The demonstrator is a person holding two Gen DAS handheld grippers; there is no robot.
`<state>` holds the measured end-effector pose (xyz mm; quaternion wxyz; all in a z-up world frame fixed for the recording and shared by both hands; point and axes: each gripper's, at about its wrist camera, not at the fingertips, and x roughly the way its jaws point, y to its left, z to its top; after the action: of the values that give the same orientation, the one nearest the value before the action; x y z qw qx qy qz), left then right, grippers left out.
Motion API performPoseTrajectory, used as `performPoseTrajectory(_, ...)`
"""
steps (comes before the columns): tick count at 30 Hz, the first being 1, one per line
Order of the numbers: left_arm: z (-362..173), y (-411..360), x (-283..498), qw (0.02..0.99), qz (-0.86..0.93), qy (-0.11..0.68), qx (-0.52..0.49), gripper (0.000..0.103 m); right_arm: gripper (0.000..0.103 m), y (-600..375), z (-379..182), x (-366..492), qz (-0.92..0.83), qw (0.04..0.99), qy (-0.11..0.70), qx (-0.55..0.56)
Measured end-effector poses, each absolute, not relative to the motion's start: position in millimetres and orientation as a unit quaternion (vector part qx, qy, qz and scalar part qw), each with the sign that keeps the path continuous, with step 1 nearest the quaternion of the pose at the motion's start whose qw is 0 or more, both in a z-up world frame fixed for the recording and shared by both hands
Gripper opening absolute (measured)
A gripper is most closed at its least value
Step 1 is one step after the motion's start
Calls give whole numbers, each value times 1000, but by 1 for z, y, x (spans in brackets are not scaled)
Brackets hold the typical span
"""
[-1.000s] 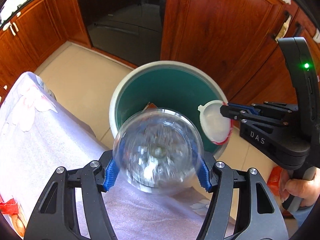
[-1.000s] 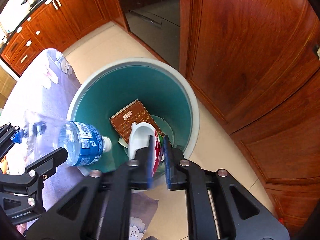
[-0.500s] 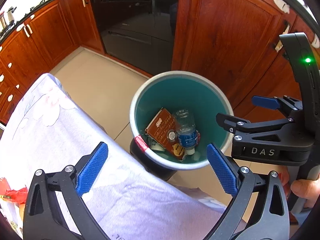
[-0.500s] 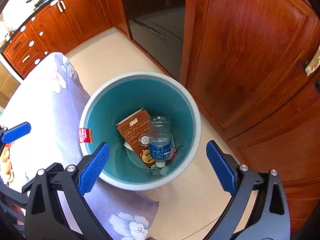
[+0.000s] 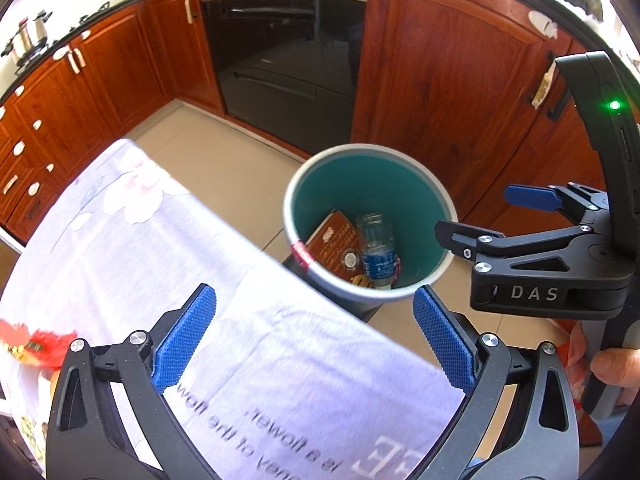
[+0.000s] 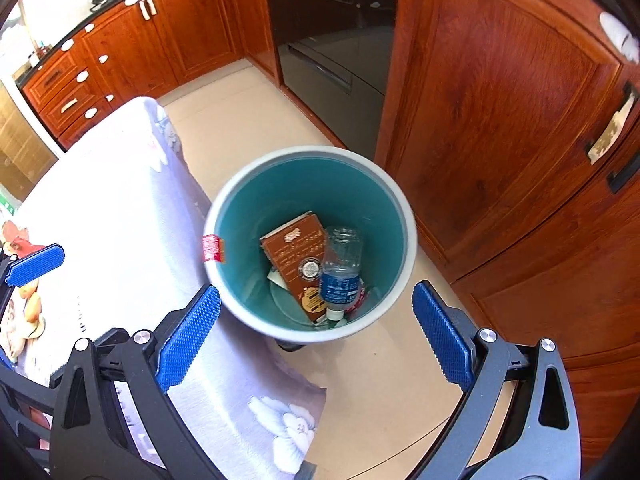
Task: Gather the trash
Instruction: 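Move both tools back over the table toward the snack bag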
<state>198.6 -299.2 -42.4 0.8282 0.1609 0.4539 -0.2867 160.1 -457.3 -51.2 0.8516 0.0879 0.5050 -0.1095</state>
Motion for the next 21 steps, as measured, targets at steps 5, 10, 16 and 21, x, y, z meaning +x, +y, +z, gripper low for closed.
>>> performPoseTrajectory(5, -32, -259, 185, 841, -265, 447, 149, 99, 93, -425, -38, 152, -86, 859, 499, 79)
performPoseTrajectory(10, -21, -210, 166, 857, -237, 436, 141, 99, 93, -378, -27, 144, -53, 865, 496, 54)
performPoseTrajectory(16, -15, -147, 143, 870, -200, 431, 131, 99, 93, -317, -17, 135, -7, 869, 494, 36)
performPoseTrajectory(21, -11, -93, 119, 882, -169, 424, 118, 99, 93, -268, -13, 129, 31, 866, 499, 26)
